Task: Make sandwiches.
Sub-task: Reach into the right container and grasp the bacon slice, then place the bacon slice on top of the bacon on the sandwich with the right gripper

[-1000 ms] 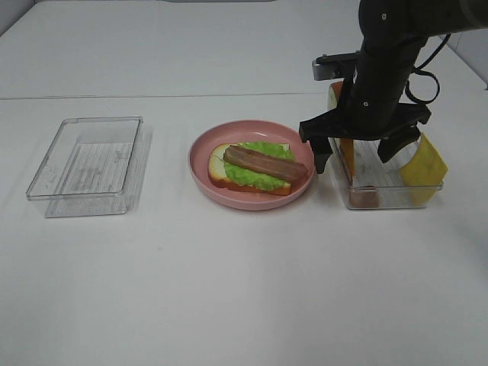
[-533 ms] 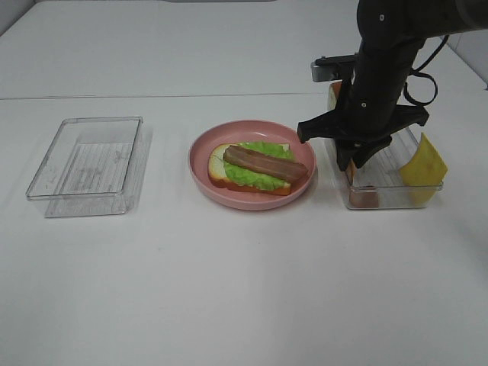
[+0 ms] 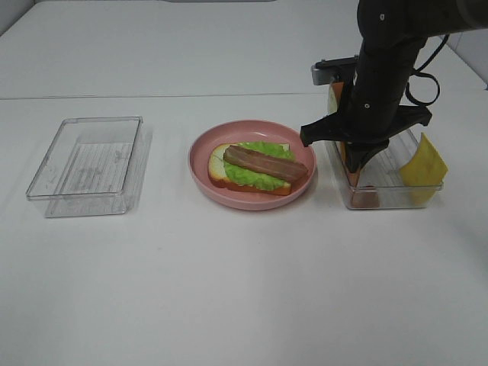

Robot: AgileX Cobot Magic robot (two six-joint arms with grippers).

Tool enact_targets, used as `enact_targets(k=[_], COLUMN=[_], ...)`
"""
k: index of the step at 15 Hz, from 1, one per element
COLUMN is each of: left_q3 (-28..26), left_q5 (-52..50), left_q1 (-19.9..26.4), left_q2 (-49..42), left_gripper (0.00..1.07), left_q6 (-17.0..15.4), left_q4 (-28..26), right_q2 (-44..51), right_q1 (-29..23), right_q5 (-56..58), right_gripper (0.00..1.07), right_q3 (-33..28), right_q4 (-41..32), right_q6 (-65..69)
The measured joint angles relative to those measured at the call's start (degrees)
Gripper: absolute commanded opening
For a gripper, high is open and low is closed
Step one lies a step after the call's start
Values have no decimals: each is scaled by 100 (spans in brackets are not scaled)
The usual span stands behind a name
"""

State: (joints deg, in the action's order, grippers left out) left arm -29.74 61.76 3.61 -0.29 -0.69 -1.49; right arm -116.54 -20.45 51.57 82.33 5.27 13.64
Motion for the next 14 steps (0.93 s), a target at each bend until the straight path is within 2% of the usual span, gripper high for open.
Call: enact_targets(k=[3, 8, 11, 14], left_q3=[0, 0, 0, 0], left_q5=[0, 0, 0, 0], left_q1=[0, 0, 0, 0], left_q2=[0, 0, 0, 0], left_gripper=[92, 92, 92, 92], left_q6=[0, 0, 0, 0], left_q4=[0, 0, 0, 0], right_q2=[321, 1473, 1742, 1793], right_q1=[0, 0, -11, -510], right_q5=[229, 917, 1031, 1003], right_gripper=[0, 0, 0, 0], right_q3=[0, 0, 0, 0], right_q4=[11, 183, 155, 132], right_q6=[-115, -138, -252, -264])
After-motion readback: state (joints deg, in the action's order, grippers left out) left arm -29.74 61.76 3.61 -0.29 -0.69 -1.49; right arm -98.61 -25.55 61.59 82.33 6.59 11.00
